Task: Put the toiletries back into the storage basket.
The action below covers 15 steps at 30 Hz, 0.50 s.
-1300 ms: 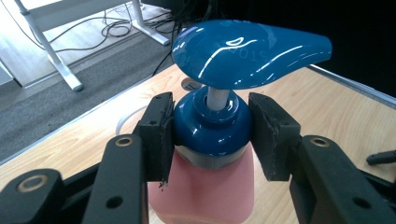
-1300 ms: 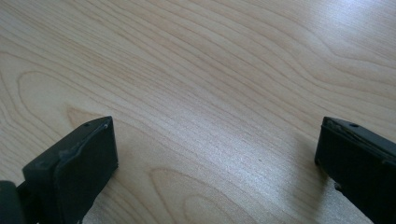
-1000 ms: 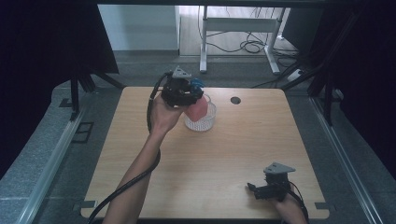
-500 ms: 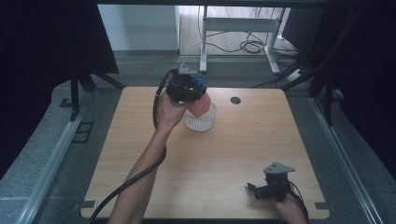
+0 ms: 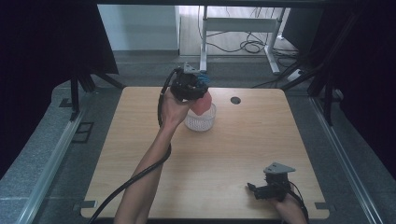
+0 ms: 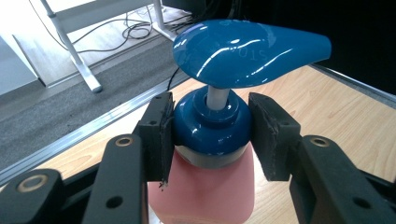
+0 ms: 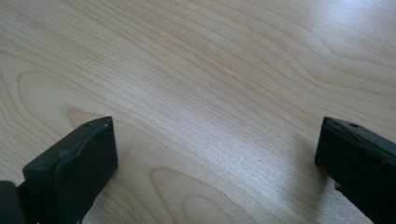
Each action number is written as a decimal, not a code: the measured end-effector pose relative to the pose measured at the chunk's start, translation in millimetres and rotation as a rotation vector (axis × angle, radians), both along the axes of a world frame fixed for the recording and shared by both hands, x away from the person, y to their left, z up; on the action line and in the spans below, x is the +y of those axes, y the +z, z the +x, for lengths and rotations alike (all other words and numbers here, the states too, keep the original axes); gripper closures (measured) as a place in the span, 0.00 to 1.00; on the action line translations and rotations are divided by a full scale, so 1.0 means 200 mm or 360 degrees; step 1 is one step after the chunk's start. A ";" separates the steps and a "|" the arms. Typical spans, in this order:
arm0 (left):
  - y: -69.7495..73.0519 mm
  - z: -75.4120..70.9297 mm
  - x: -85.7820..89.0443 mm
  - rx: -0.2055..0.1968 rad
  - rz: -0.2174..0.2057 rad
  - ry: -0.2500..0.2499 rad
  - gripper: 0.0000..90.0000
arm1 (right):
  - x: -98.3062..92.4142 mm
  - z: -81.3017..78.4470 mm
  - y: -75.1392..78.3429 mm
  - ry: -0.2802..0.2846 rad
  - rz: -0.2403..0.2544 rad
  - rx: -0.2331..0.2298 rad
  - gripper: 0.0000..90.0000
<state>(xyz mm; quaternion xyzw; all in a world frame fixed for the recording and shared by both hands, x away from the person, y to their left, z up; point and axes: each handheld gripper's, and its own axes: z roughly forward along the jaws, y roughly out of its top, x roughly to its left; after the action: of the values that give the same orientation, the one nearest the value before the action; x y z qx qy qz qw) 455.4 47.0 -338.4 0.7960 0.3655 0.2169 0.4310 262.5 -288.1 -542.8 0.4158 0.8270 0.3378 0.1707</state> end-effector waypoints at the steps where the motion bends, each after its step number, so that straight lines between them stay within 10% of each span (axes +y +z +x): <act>1: 0.00 0.00 0.00 0.0004 0.0009 -0.0001 0.59 | 0.00 0.00 0.00 0.0000 0.0000 0.0000 0.00; 15: -0.08 0.06 -0.02 0.0022 -0.0011 0.0061 0.58 | 0.00 0.00 0.00 0.0000 0.0002 0.0000 0.00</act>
<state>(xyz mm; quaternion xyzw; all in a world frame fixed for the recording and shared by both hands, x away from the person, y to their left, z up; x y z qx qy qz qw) 468.3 42.2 -354.8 0.7888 0.3844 0.2183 0.4271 262.4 -288.0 -542.8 0.4159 0.8268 0.3383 0.1703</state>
